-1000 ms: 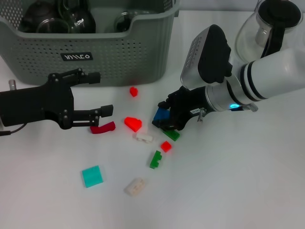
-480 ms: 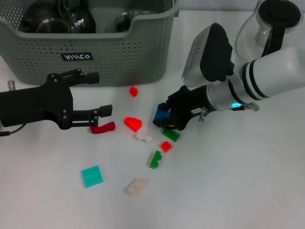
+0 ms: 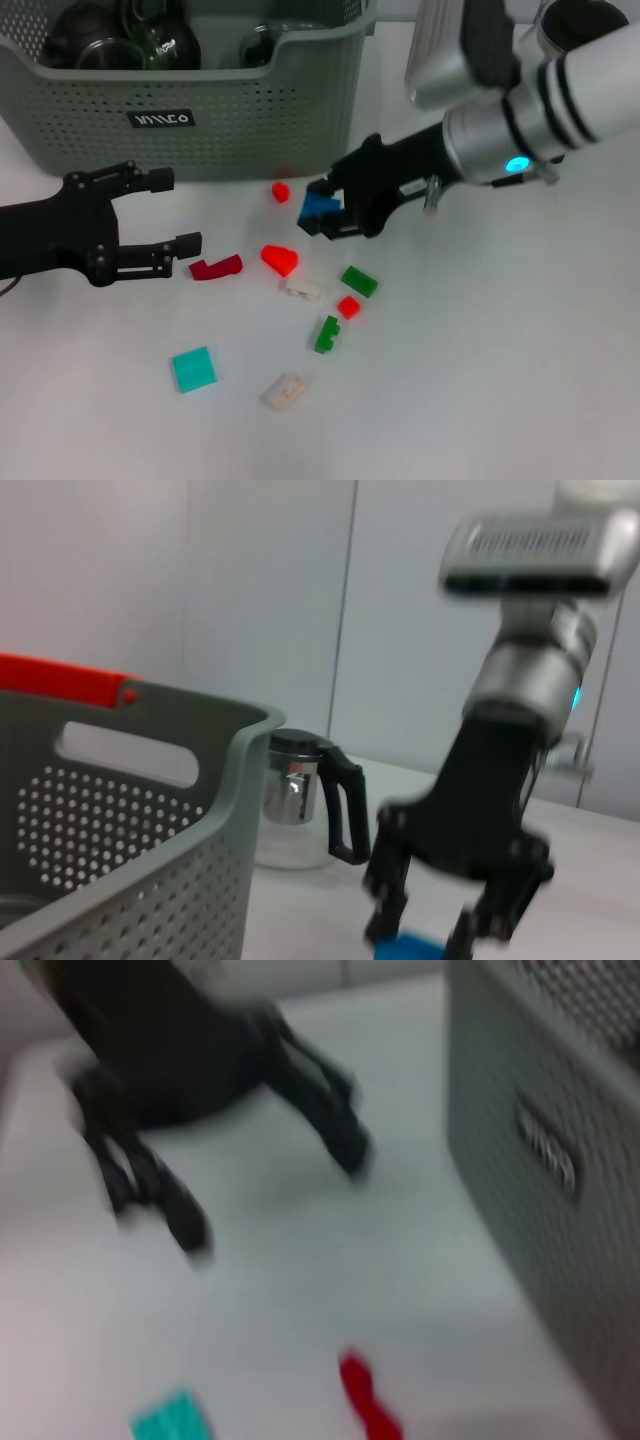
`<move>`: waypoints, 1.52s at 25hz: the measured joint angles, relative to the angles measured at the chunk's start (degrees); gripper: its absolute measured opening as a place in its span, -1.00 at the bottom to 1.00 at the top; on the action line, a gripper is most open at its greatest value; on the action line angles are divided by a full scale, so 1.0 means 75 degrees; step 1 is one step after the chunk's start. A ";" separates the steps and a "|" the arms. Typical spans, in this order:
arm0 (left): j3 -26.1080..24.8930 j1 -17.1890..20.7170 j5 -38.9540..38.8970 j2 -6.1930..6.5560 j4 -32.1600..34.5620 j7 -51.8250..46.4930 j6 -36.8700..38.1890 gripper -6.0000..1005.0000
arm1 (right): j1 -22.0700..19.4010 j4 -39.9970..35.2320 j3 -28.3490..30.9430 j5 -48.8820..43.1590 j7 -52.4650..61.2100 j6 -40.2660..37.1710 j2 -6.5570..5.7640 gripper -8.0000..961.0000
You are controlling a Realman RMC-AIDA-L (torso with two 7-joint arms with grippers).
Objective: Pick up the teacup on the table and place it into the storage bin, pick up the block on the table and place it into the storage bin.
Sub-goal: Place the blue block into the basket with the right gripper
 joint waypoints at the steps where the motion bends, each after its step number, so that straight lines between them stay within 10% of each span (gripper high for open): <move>1: -0.0017 0.0045 0.0000 0.0001 0.0020 -0.0001 -0.0018 0.74 | 0.0031 -0.0469 0.0366 -0.0114 0.0198 -0.0479 0.0044 -0.06; 10: -0.0142 0.0167 0.0005 0.0006 0.0197 -0.0001 -0.0147 0.74 | 0.1121 -0.1575 0.1429 -0.0233 0.0678 -0.1379 0.0103 0.03; 22: -0.0170 -0.0014 -0.0001 -0.0024 0.0145 0.0024 -0.0167 0.74 | 0.3329 0.0680 0.1474 -0.1004 -0.0236 0.2108 0.0304 0.15; 36: -0.0167 -0.0051 0.0000 -0.0013 0.0127 -0.0003 -0.0177 0.74 | 0.3241 0.1018 0.1441 -0.1012 0.0034 0.2646 0.0275 0.28; 38: -0.0168 -0.0054 -0.0001 -0.0010 0.0127 -0.0008 -0.0174 0.74 | 0.3016 0.0655 0.1447 -0.1011 0.0116 0.2416 0.0261 0.61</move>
